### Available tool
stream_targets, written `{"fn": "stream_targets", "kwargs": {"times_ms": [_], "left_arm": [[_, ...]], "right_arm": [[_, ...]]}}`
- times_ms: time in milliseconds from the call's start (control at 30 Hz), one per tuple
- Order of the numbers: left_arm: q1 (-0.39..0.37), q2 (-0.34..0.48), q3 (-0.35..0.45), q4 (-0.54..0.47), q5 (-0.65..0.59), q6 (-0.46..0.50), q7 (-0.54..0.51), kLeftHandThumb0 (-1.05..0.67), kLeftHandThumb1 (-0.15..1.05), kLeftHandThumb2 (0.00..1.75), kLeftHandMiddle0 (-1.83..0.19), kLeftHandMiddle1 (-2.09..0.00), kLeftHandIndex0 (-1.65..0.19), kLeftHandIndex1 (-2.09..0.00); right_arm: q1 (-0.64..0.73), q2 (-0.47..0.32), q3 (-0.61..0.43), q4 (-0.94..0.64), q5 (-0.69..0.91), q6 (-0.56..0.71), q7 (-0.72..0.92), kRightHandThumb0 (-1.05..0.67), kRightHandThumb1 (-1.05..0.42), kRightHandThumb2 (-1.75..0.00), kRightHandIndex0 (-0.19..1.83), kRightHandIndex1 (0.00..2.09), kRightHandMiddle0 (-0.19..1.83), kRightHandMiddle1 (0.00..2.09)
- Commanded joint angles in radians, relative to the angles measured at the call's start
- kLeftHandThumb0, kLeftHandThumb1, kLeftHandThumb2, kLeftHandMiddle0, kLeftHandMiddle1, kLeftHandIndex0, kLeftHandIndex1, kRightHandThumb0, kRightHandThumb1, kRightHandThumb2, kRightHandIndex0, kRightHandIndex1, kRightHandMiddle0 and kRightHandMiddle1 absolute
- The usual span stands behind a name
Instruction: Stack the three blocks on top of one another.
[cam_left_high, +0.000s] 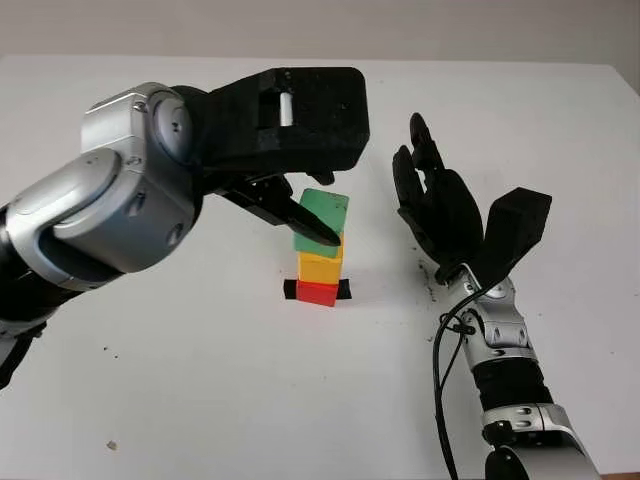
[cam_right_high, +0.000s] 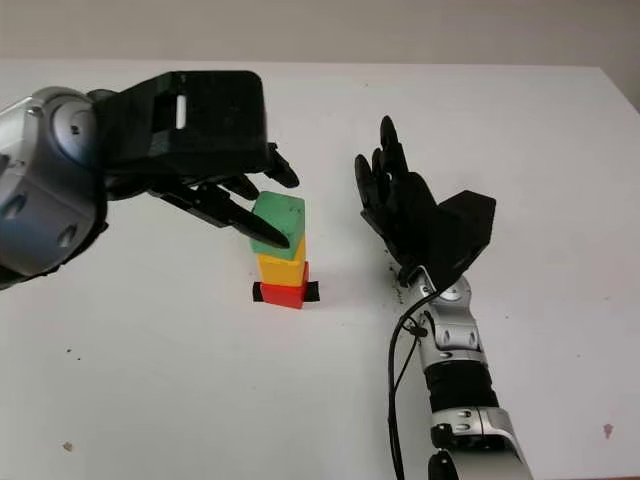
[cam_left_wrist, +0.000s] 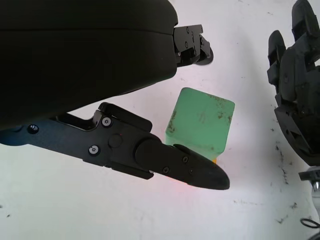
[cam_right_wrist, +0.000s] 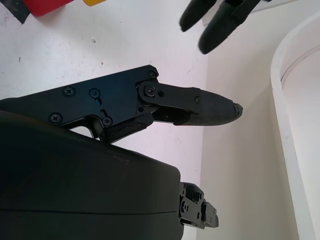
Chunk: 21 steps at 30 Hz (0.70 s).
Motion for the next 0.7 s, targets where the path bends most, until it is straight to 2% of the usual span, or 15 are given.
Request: {"fn": "stream_targets", "kwargs": {"times_ms": [0,100,267,367,467,533,600,667], "left_arm": [[0.003,0.055,0.043,-0.049,-0.016,-0.01,-0.02,-0.85,1.03,0.06,0.19,-0.03,0.19,-0.03],[0.021,0.112,0.103,-0.068,-0.049,-0.022,-0.04,-0.89,1.03,0.06,0.19,0.0,0.19,0.0],[0.098,0.182,0.275,-0.094,-0.117,-0.025,-0.034,-0.9,0.99,0.04,0.19,0.0,0.19,0.0],[0.178,0.211,0.399,-0.125,-0.127,-0.062,0.011,-0.94,1.04,0.27,0.19,0.0,0.19,0.0],[0.274,0.176,0.519,-0.138,-0.121,-0.058,0.105,-0.9,1.05,0.37,0.19,0.0,0.19,0.0],[0.375,0.097,0.632,-0.132,-0.108,-0.098,0.209,-0.84,1.05,0.42,0.19,0.0,0.19,0.0],[0.44,0.046,0.685,-0.129,-0.098,-0.142,0.288,-0.83,1.05,0.43,0.19,0.0,0.19,-0.01],[0.514,0.021,0.697,-0.119,-0.056,-0.231,0.37,-0.83,1.05,0.42,0.19,0.0,0.19,-0.01]], "right_arm": [[0.007,-0.005,-0.003,-0.01,0.0,-0.009,0.007,-0.65,-1.05,-0.53,-0.19,0.0,-0.19,0.0],[0.002,-0.007,-0.006,-0.005,0.002,-0.005,0.01,-0.65,-1.05,-0.53,-0.19,0.0,-0.19,0.0],[-0.011,-0.008,-0.011,0.012,0.009,-0.006,0.018,-0.65,-1.05,-0.53,-0.19,0.0,-0.19,0.0],[-0.021,-0.013,-0.013,0.026,0.007,-0.011,0.022,-0.66,-1.05,-0.51,-0.19,0.0,-0.19,0.0],[-0.029,-0.023,-0.014,0.041,0.002,-0.021,0.037,-0.67,-1.05,-0.5,-0.19,0.0,-0.19,0.0],[-0.041,-0.028,-0.015,0.057,-0.003,-0.034,0.045,-0.67,-1.05,-0.5,-0.19,0.0,-0.19,0.0],[-0.051,-0.032,-0.018,0.07,-0.005,-0.039,0.05,-0.68,-1.05,-0.5,-0.19,0.0,-0.19,0.0],[-0.061,-0.036,-0.024,0.085,0.003,-0.043,0.058,-0.67,-1.05,-0.5,-0.19,0.0,-0.19,0.0]]}}
